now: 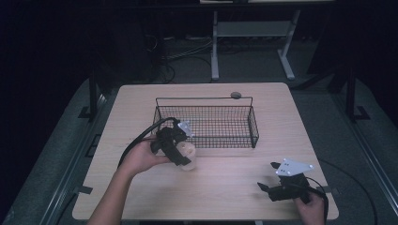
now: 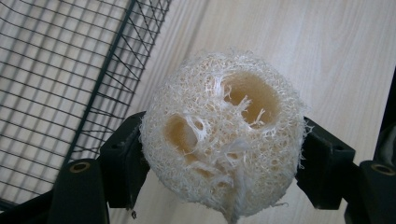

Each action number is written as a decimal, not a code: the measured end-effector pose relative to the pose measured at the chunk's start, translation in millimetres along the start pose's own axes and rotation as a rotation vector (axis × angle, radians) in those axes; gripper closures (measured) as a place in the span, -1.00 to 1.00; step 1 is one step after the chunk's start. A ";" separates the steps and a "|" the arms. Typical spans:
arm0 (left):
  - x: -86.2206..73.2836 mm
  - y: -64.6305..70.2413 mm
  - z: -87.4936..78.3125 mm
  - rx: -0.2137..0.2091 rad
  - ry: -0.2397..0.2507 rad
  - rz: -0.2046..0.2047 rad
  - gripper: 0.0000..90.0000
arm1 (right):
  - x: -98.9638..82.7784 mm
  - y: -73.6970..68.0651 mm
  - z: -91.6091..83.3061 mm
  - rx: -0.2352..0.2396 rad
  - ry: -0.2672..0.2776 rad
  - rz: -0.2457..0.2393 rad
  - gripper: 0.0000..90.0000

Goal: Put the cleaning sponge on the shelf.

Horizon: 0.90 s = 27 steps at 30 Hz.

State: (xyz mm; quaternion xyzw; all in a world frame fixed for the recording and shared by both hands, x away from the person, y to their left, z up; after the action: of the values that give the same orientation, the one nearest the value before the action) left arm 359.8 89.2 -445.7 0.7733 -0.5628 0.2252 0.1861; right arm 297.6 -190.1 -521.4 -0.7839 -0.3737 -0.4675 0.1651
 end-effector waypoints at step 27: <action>50.2 -43.7 -15.8 0.001 0.035 -0.004 -0.40 | 1.9 1.7 1.0 -0.004 0.018 0.003 -0.70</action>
State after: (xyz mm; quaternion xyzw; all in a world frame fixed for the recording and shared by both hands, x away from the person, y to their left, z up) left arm 412.6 71.2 -406.1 0.7705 -0.5576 0.2388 0.1960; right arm 300.0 -189.7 -520.1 -0.7807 -0.3700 -0.4749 0.1677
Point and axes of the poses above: each handheld gripper's, and its own axes: z roughly forward along the jaws, x roughly out of its top, y roughly to its right, the point moved 10 cm from there along z, roughly forward along the jaws, and after that the axes turned 11 degrees about y, right-handed, at the moved point
